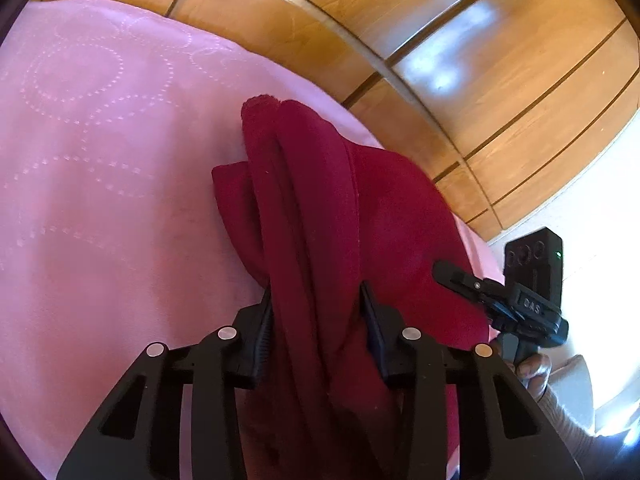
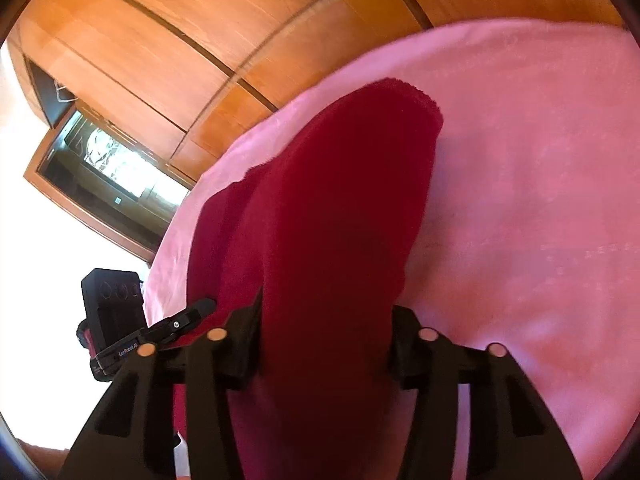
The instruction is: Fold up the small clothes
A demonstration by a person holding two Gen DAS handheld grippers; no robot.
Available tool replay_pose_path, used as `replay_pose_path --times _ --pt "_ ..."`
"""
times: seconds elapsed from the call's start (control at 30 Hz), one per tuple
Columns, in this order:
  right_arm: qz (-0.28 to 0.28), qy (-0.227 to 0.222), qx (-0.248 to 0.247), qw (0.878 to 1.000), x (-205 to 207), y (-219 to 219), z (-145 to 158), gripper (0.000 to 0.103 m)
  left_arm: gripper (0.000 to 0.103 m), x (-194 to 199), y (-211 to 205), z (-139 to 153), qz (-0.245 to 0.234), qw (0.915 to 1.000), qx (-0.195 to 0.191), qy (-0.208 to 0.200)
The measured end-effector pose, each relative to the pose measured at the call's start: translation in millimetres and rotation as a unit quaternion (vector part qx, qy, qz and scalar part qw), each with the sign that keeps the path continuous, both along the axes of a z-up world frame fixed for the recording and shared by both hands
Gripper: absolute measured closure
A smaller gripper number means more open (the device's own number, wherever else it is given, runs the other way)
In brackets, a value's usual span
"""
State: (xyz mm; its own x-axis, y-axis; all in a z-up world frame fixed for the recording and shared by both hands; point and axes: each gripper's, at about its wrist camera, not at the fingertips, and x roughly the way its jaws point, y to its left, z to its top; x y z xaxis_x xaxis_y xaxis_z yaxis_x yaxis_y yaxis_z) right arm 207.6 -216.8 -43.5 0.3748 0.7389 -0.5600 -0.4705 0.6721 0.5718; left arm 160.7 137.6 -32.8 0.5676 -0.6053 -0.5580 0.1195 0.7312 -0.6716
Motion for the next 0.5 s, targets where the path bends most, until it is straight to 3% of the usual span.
replay_pose_path --times 0.1,0.23,0.4,0.5 --pt "-0.011 -0.034 -0.006 0.999 -24.9 -16.5 17.7 0.060 0.066 -6.6 -12.6 10.2 -0.013 0.9995 -0.025 -0.013" --pt "-0.047 -0.067 -0.009 0.997 -52.7 -61.3 38.2 0.061 0.066 -7.9 -59.4 23.5 -0.059 0.9972 -0.041 -0.024" --pt "-0.128 -0.111 -0.028 0.985 -90.9 -153.5 69.9 0.061 0.066 5.9 -159.1 51.2 -0.140 0.9869 -0.064 -0.047" --pt "-0.191 -0.128 -0.060 0.971 -106.7 -206.5 77.6 0.057 0.066 17.6 -227.3 65.9 -0.192 0.9784 -0.051 -0.057"
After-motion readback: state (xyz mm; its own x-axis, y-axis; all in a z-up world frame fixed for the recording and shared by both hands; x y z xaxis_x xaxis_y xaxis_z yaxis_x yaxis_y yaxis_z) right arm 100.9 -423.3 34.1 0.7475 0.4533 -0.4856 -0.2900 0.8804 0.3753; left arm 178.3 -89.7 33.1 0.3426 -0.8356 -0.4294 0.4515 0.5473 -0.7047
